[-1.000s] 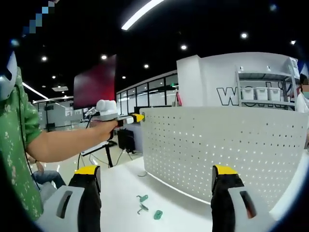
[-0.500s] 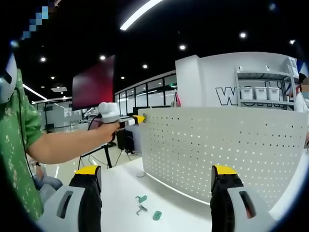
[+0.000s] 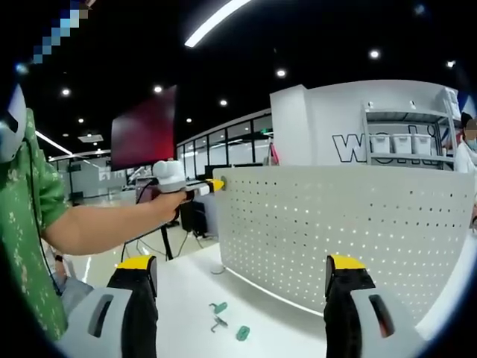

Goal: Insert the hook assembly into the mounting plate slot until the hook locks in place.

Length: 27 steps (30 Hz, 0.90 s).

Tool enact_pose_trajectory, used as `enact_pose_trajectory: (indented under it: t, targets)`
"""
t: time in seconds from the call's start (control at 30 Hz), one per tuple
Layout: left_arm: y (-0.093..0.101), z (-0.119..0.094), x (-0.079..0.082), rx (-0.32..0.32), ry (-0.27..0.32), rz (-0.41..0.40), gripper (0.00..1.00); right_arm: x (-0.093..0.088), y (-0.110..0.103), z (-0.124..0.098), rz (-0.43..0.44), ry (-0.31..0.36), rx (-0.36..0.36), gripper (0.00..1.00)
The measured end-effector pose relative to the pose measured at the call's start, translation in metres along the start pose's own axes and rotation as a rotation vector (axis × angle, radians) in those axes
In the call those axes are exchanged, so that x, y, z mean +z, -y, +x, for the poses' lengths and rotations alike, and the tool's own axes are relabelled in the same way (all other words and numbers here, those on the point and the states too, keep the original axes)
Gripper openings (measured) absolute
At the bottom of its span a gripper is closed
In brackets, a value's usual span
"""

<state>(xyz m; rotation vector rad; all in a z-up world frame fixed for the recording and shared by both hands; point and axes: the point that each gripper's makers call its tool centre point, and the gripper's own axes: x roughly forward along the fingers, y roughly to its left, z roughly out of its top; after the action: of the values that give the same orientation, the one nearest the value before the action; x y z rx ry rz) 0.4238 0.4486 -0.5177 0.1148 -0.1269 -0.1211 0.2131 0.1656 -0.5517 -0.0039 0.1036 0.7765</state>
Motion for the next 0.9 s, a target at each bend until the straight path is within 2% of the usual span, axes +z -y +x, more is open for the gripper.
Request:
enact_pose_trajectory:
  t: [0.5, 0.9]
  targets:
    - [0.0009, -0.0019, -0.0018, 0.011, 0.045, 0.018, 0.03, 0.0013, 0.0001, 0.0016, -0.01, -0.008, -0.002, 0.95]
    - [0.0016, -0.0007, -0.0053, 0.009, 0.042, 0.015, 0.03, 0.0023, -0.0002, 0.0009, -0.014, -0.011, -0.007, 0.95]
